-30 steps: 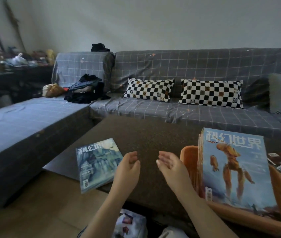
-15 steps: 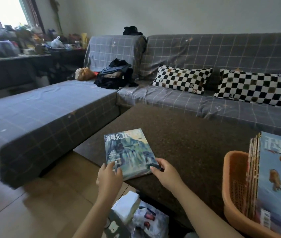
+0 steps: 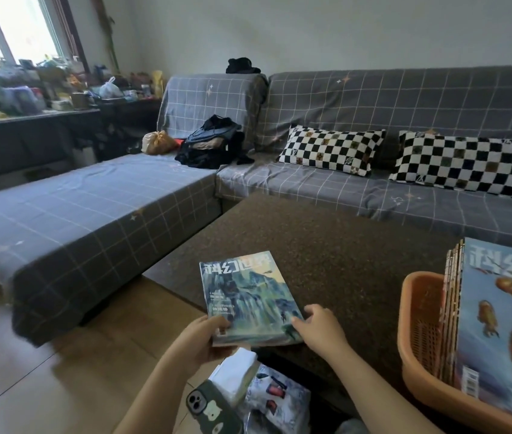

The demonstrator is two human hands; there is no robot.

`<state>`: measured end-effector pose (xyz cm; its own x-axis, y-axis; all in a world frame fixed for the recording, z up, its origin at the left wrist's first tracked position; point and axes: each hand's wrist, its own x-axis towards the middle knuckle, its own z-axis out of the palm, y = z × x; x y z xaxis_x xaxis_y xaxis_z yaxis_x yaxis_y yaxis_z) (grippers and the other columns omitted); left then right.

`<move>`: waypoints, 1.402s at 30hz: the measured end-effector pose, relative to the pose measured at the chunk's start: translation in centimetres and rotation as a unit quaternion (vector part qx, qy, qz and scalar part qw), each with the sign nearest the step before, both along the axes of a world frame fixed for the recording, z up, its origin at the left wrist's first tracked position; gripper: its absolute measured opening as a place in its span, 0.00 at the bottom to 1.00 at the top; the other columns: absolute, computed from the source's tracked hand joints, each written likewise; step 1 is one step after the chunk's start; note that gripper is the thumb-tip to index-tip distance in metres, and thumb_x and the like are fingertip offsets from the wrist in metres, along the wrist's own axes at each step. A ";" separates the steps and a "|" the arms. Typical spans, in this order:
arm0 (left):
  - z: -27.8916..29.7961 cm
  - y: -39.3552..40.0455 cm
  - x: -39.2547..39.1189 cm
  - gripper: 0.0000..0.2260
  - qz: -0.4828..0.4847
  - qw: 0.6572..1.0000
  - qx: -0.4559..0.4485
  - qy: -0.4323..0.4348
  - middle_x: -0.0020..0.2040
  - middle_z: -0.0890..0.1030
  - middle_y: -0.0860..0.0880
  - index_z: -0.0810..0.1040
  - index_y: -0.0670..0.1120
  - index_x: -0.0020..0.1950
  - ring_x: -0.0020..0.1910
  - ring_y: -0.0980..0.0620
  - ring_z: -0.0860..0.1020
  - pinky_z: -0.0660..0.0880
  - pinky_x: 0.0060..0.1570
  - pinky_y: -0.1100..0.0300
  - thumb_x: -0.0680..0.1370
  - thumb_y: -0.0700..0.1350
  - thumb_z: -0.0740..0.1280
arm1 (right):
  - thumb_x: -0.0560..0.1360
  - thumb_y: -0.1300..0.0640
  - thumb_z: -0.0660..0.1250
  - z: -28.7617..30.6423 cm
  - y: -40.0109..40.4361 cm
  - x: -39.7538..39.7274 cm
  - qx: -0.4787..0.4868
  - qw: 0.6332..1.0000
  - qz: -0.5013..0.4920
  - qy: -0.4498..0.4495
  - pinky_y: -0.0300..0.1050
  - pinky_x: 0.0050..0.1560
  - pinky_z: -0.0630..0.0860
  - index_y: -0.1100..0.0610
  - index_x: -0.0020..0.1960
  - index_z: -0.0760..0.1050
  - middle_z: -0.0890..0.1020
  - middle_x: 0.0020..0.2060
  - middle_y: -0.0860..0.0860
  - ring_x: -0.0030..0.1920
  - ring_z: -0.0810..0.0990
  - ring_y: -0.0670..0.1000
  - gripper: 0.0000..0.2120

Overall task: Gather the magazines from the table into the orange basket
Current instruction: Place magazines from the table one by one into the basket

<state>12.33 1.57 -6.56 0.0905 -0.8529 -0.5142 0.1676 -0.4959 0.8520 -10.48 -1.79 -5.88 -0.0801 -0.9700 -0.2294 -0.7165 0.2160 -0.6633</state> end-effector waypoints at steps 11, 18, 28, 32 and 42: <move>1.2 4.9 -1.3 0.18 -0.009 0.986 -0.141 0.088 0.52 0.84 0.39 0.74 0.43 0.63 0.47 0.39 0.83 0.81 0.40 0.50 0.73 0.36 0.70 | 0.68 0.44 0.72 1.6 5.4 -3.6 0.045 0.976 -0.018 -0.211 0.38 0.36 0.72 0.53 0.50 0.74 0.80 0.46 0.49 0.44 0.79 0.46 0.18; 6.2 7.8 -4.3 0.21 -0.091 0.966 -0.214 0.113 0.53 0.84 0.40 0.76 0.45 0.61 0.49 0.41 0.83 0.81 0.40 0.53 0.69 0.39 0.73 | 0.75 0.61 0.67 6.7 9.1 -6.1 0.023 0.874 -0.023 -0.485 0.56 0.52 0.78 0.57 0.58 0.72 0.82 0.52 0.59 0.51 0.82 0.58 0.12; 10.7 8.3 -15.0 0.21 -0.173 0.947 -0.222 0.157 0.49 0.85 0.40 0.76 0.44 0.61 0.42 0.44 0.84 0.80 0.35 0.56 0.68 0.40 0.71 | 0.76 0.60 0.66 11.2 13.6 -15.8 -0.170 0.880 -0.083 -0.435 0.47 0.42 0.80 0.55 0.58 0.72 0.82 0.51 0.54 0.46 0.83 0.52 0.11; 11.3 6.9 -19.6 0.18 -0.211 0.944 -0.225 0.115 0.50 0.85 0.43 0.78 0.46 0.58 0.45 0.45 0.85 0.80 0.37 0.56 0.69 0.45 0.72 | 0.76 0.61 0.66 11.1 14.1 -20.3 -0.213 0.877 -0.117 -0.414 0.34 0.35 0.77 0.47 0.60 0.68 0.79 0.50 0.41 0.42 0.81 0.37 0.16; 9.5 2.7 -32.3 0.15 -0.228 0.901 -0.328 -0.170 0.49 0.81 0.60 0.69 0.59 0.56 0.45 0.64 0.80 0.77 0.37 0.69 0.76 0.46 0.71 | 0.75 0.54 0.67 8.2 13.1 -31.1 -0.221 0.932 -0.224 -0.179 0.54 0.59 0.73 0.52 0.62 0.70 0.76 0.59 0.53 0.57 0.76 0.52 0.16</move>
